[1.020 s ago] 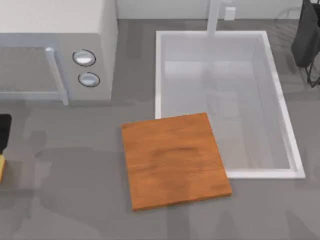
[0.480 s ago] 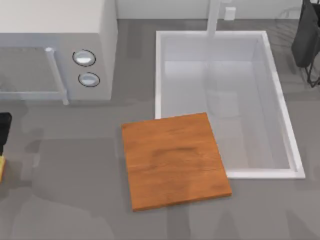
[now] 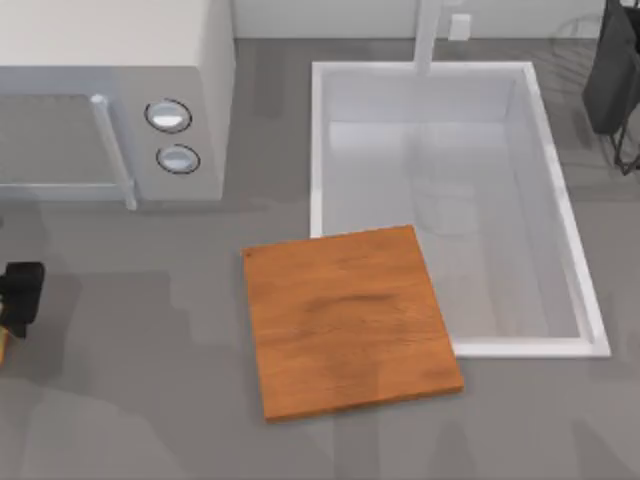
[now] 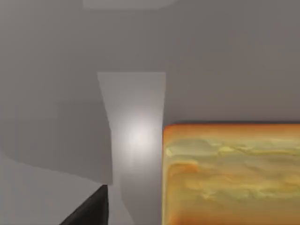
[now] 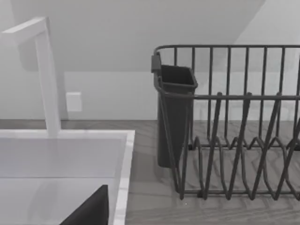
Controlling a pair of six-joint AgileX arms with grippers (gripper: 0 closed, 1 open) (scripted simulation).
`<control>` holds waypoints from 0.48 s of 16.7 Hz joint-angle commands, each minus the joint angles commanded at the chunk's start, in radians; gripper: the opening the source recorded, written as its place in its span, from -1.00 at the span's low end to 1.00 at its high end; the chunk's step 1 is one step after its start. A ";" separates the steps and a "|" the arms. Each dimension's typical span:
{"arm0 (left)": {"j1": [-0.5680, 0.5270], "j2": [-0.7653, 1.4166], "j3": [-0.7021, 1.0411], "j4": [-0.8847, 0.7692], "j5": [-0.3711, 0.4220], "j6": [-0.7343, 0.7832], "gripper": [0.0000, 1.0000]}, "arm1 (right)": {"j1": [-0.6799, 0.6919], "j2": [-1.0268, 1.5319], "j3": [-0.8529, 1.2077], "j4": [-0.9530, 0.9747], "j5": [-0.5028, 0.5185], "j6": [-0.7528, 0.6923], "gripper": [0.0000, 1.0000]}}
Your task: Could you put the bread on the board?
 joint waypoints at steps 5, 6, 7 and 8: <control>0.001 0.022 -0.023 0.035 0.000 0.001 1.00 | 0.000 0.000 0.000 0.000 0.000 0.000 1.00; 0.001 0.022 -0.023 0.035 0.000 0.001 1.00 | 0.000 0.000 0.000 0.000 0.000 0.000 1.00; 0.001 0.022 -0.023 0.035 0.000 0.001 0.85 | 0.000 0.000 0.000 0.000 0.000 0.000 1.00; 0.001 0.022 -0.023 0.035 0.000 0.001 0.70 | 0.000 0.000 0.000 0.000 0.000 0.000 1.00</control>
